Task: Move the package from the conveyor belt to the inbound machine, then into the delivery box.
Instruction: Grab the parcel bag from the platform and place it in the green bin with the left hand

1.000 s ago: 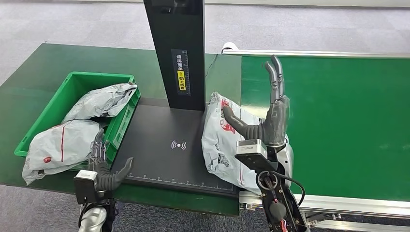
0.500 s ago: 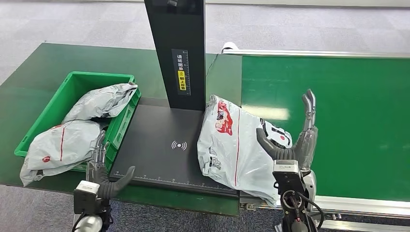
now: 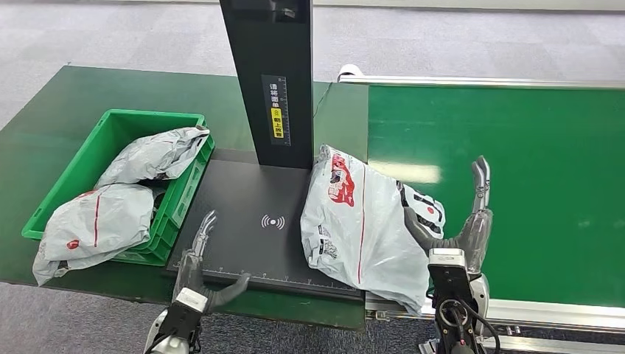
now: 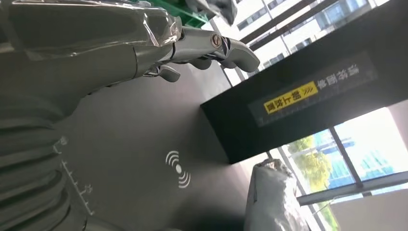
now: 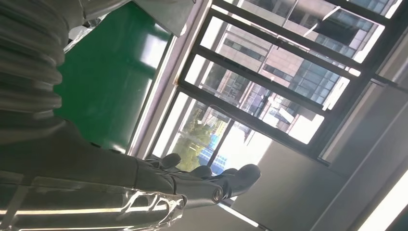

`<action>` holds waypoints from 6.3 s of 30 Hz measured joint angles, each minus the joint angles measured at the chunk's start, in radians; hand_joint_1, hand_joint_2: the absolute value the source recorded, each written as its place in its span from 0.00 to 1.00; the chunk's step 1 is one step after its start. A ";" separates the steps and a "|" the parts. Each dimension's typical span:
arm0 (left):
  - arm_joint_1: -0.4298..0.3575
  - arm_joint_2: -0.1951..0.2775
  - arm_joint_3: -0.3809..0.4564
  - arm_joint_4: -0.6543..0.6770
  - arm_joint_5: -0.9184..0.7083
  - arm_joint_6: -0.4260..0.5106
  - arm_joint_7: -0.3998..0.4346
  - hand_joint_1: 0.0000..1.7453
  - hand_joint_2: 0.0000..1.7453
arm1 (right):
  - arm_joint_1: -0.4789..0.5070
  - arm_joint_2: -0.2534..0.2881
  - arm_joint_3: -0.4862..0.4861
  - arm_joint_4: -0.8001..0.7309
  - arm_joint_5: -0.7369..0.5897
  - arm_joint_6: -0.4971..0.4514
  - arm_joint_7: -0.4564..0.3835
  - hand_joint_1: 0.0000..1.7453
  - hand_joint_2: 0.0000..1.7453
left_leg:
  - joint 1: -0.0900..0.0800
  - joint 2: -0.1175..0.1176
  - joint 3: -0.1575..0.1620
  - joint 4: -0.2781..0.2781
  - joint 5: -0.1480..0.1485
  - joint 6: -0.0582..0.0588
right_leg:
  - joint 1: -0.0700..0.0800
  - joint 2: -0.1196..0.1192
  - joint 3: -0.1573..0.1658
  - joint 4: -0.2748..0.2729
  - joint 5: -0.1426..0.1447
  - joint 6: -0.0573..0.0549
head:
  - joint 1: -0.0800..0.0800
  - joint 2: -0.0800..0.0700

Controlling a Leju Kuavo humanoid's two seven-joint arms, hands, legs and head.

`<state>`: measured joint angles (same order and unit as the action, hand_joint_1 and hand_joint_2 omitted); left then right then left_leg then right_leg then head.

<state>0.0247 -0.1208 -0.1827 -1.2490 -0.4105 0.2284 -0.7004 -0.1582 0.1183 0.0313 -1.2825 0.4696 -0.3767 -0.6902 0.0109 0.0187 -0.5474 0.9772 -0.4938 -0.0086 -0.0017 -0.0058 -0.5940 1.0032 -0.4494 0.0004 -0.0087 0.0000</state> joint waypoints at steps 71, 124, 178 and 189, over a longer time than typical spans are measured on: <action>-0.150 -0.110 -0.168 0.175 -0.845 0.467 0.135 0.00 1.00 | -0.011 0.005 -0.035 0.027 -0.022 0.014 -0.005 0.00 1.00 | 0.000 -0.001 0.000 0.000 0.000 0.000 | 0.000 0.000 0.000 0.000 0.000 0.000 | 0.000 0.000; -0.257 -0.153 -0.334 0.399 -0.666 0.467 0.040 1.00 1.00 | 0.013 0.032 -0.046 -0.036 -0.030 -0.002 -0.007 0.00 1.00 | 0.000 0.000 0.000 0.000 0.000 0.000 | 0.000 0.000 0.000 0.000 0.000 0.000 | -0.001 0.000; -0.185 -0.063 -0.295 0.362 -0.669 0.442 0.086 0.00 1.00 | 0.050 0.017 -0.066 -0.075 -0.057 -0.021 -0.007 0.00 1.00 | 0.000 -0.001 0.000 0.000 0.000 0.000 | 0.000 0.000 0.000 0.000 0.000 0.000 | 0.000 0.000; -0.133 -0.016 -0.295 0.311 -0.650 0.406 0.090 0.00 1.00 | 0.023 -0.011 -0.033 -0.047 -0.102 -0.039 -0.007 0.00 1.00 | 0.000 -0.001 0.000 0.000 0.000 0.000 | 0.000 0.000 0.000 0.000 0.000 0.000 | 0.000 0.000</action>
<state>-0.1087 -0.1368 -0.4776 -0.9380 -1.0609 0.6348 -0.6102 -0.1352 0.1072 -0.0015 -1.3295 0.3676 -0.4153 -0.6973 0.0107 0.0180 -0.5478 0.9772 -0.4937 -0.0085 -0.0021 -0.0059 -0.5938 1.0032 -0.4492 0.0006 -0.0092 0.0000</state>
